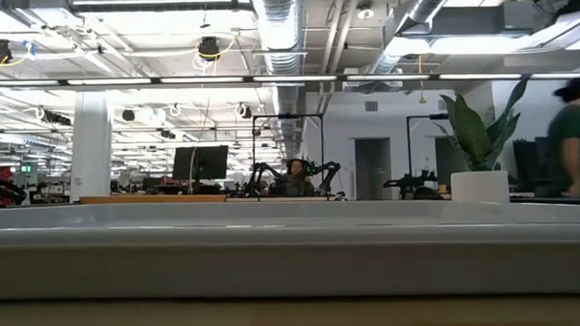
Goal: Pick and place plate/cup/fork/spoon on tray
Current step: Put the brown cup on the gray tray
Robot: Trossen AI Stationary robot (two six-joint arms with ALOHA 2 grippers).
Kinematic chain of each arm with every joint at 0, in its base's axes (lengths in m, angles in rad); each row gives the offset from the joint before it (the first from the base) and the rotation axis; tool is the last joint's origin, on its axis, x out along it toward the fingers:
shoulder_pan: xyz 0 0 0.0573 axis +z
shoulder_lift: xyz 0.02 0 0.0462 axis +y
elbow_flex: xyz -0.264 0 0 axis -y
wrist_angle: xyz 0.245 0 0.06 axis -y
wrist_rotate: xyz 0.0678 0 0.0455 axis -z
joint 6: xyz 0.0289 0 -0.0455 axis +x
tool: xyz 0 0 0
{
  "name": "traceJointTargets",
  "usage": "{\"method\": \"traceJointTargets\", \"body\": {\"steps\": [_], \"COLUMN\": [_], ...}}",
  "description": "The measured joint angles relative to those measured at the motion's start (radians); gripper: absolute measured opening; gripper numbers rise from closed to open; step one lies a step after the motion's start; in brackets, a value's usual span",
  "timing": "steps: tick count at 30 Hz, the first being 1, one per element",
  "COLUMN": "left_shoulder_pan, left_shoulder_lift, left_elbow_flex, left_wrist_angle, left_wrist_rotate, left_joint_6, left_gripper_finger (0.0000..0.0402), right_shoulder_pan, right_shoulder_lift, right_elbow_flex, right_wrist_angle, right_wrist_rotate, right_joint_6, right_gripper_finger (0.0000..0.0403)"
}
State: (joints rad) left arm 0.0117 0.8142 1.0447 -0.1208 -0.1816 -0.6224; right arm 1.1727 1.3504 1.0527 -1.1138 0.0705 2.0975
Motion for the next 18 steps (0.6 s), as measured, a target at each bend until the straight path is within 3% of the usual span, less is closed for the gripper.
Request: {"method": "traceJointTargets", "body": {"steps": [8, 18], "left_shoulder_pan": [0.0, 0.0], "left_shoulder_lift": [0.013, 0.034], "left_elbow_flex": [0.0, 0.0], "left_wrist_angle": [-0.013, -0.092], "left_wrist_rotate": [-0.015, 0.034], "left_joint_6": [0.001, 0.112], "left_gripper_finger": [0.0265, 0.0265], "right_shoulder_pan": [-0.026, -0.136], "right_shoulder_lift": [-0.007, -0.076], "right_elbow_flex": [0.0, 0.056], "right_wrist_angle": [-0.009, -0.047], "right_wrist_rotate": [0.001, 0.008], "right_joint_6": [-0.006, -0.158], "right_gripper_finger": [0.002, 0.0009]}}
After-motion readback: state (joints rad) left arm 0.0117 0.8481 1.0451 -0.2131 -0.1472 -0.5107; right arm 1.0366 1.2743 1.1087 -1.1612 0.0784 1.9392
